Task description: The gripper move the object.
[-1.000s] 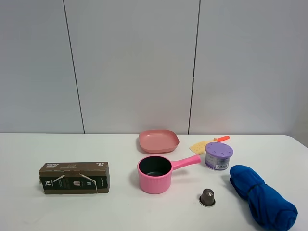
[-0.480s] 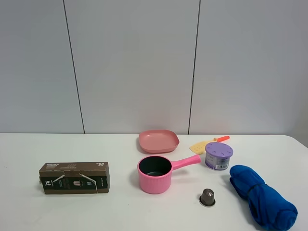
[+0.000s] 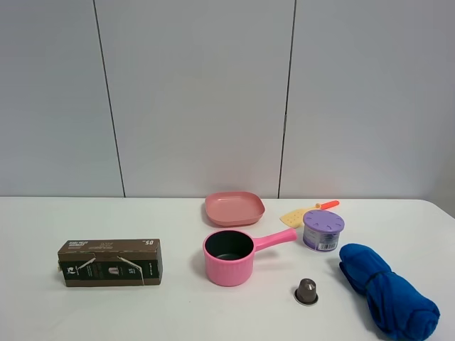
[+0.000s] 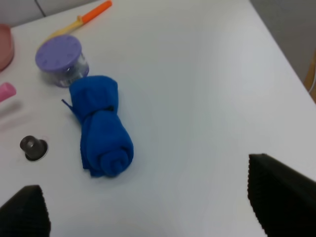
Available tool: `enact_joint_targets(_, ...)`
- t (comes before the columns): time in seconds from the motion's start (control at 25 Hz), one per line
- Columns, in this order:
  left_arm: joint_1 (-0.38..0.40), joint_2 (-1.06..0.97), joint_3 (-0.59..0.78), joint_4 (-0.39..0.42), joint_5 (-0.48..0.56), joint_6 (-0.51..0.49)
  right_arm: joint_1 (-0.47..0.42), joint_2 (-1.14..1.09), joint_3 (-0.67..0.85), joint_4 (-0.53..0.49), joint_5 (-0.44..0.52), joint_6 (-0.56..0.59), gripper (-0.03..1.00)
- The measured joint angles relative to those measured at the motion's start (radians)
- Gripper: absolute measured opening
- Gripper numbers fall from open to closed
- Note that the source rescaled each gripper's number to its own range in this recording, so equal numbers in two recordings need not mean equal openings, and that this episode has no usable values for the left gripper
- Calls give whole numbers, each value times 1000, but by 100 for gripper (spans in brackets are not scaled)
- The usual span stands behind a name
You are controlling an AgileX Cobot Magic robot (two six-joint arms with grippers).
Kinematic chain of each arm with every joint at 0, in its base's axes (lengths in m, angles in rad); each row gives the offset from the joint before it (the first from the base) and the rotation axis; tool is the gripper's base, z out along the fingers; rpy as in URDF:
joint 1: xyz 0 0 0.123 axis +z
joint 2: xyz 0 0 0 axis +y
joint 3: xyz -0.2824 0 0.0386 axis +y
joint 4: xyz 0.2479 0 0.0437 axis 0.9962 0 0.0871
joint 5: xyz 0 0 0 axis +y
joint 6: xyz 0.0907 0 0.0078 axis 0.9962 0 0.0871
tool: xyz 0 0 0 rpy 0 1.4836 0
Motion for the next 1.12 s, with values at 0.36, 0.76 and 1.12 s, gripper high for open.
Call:
enact_joint_targets(0.36, 0, 0, 0, 0, 0, 0, -81, 0, 0, -1, 0, 1, 67)
enact_joint_targets(0.76, 0, 0, 0, 0, 0, 0, -81, 0, 0, -1, 0, 1, 67)
enact_joint_targets(1.12, 0, 0, 0, 0, 0, 0, -81, 0, 0, -1, 0, 1, 67)
